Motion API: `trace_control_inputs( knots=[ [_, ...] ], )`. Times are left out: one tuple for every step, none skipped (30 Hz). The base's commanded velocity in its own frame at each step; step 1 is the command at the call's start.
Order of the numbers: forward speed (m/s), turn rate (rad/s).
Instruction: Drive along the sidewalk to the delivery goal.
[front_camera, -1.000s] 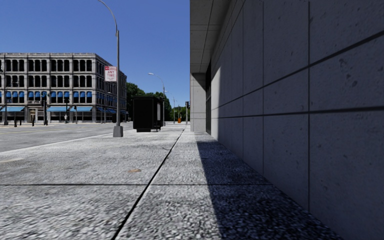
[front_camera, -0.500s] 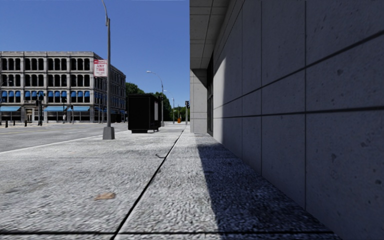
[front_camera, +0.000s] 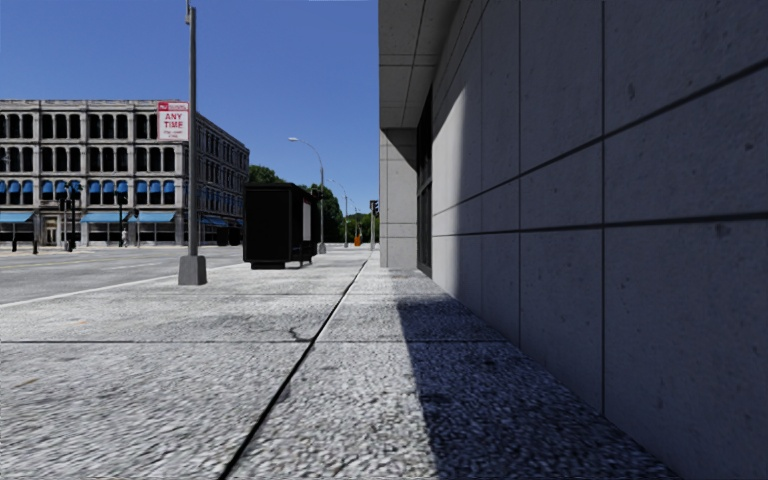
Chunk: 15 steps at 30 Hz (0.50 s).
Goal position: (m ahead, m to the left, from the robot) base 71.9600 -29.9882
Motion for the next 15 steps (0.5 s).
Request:
trace_control_inputs(
  knots=[
    [2.00, 0.00],
    [2.00, 0.00],
    [2.00, 0.00],
    [2.00, 0.00],
    [2.00, 0.00],
    [2.00, 0.00],
    [2.00, 0.00],
    [2.00, 0.00],
    [2.00, 0.00],
    [2.00, 0.00],
    [2.00, 0.00],
    [2.00, 0.00],
    [2.00, 0.00],
    [2.00, 0.00],
    [2.00, 0.00]
  ],
)
